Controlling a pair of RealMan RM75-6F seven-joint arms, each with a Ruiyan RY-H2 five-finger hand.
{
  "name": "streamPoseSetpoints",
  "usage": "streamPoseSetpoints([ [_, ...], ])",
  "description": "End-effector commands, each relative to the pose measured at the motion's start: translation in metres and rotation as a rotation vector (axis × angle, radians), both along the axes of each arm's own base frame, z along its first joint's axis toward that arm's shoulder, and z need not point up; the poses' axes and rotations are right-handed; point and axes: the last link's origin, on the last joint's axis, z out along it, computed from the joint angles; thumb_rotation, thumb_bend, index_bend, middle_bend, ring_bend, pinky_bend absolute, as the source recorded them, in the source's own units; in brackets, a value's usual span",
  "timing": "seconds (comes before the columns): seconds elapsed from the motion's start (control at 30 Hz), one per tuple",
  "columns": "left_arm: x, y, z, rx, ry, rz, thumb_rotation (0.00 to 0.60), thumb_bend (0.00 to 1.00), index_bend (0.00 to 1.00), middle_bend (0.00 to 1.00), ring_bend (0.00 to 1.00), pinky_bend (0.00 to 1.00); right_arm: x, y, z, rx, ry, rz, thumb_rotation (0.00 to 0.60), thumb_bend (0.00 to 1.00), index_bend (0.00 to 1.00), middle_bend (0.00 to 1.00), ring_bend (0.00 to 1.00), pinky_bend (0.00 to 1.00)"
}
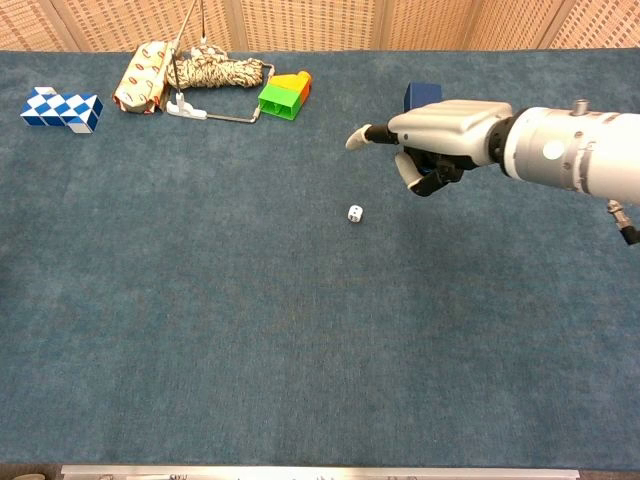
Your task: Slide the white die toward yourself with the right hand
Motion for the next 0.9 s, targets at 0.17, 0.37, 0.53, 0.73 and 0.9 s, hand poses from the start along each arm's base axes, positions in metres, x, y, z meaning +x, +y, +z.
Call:
streamPoseSetpoints([
  [0.17,0.0,0.0,-0.001,-0.003,0.001,0.0,0.6,0.13,0.26,0.28,0.32,0.25,0.009,-0.008,-0.04,0.068,0.119,-0.014,0.6,1.0,0.11,1.0,1.0,1.0],
  [0.37,0.0,-0.001,-0.001,-0.006,0.002,0.002,0.6,0.13,0.26,0.28,0.32,0.25,0.001,-0.012,-0.047,0.059,0.169,-0.052,0.6,1.0,0.11,1.0,1.0,1.0],
  [0.53,0.0,-0.001,-0.003,-0.011,0.004,0.0,0.6,0.13,0.26,0.28,0.32,0.25,-0.01,-0.015,-0.048,0.049,0.199,-0.084,0.6,1.0,0.11,1.0,1.0,1.0],
  [0.73,0.0,-0.001,-0.003,-0.012,0.005,0.001,0.6,0.13,0.26,0.28,0.32,0.25,-0.013,-0.017,-0.053,0.053,0.197,-0.102,0.6,1.0,0.11,1.0,1.0,1.0],
  [0.9,-0.001,-0.002,-0.002,-0.009,0.006,0.008,0.6,0.13,0.26,0.28,0.32,0.25,-0.016,-0.015,-0.059,0.071,0.205,-0.102,0.6,1.0,0.11,1.0,1.0,1.0],
])
